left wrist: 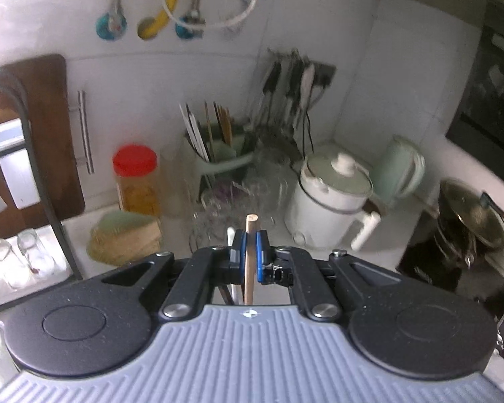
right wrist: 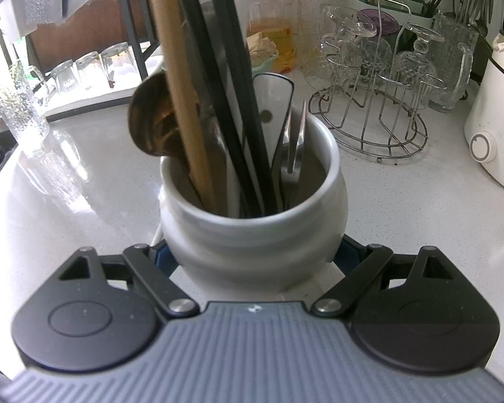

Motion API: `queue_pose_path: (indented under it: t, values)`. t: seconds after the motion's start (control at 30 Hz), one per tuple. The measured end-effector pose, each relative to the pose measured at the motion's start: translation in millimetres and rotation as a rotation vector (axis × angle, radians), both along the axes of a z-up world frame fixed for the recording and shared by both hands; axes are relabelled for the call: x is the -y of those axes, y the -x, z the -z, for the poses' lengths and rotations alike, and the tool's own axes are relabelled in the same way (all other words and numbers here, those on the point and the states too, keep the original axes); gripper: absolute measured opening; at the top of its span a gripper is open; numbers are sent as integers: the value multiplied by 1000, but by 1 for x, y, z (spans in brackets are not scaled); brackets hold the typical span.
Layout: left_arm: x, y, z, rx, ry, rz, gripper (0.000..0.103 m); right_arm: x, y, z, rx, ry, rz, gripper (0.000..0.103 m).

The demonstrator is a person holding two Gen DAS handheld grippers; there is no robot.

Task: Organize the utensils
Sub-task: 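Lower the wooden chopstick into the jar held by the right tool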

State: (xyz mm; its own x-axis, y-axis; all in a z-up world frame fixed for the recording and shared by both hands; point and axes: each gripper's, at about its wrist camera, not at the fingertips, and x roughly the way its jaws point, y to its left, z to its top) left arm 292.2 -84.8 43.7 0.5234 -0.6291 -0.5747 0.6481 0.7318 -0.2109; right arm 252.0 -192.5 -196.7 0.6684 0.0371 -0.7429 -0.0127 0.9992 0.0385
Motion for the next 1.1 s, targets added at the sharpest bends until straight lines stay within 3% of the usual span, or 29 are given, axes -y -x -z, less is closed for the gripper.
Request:
queue_pose_path:
  t: [0.5, 0.73, 1.1]
  values:
    - [21, -19, 19, -237, -147, 168, 7, -1, 0, 0, 5, -1, 2, 92]
    - [33, -25, 37, -297, -207, 178, 7, -1, 0, 0, 6, -2, 4, 92]
    - [25, -26, 38, -295, -171, 156, 9, -1, 1, -1, 10, 0, 8, 92]
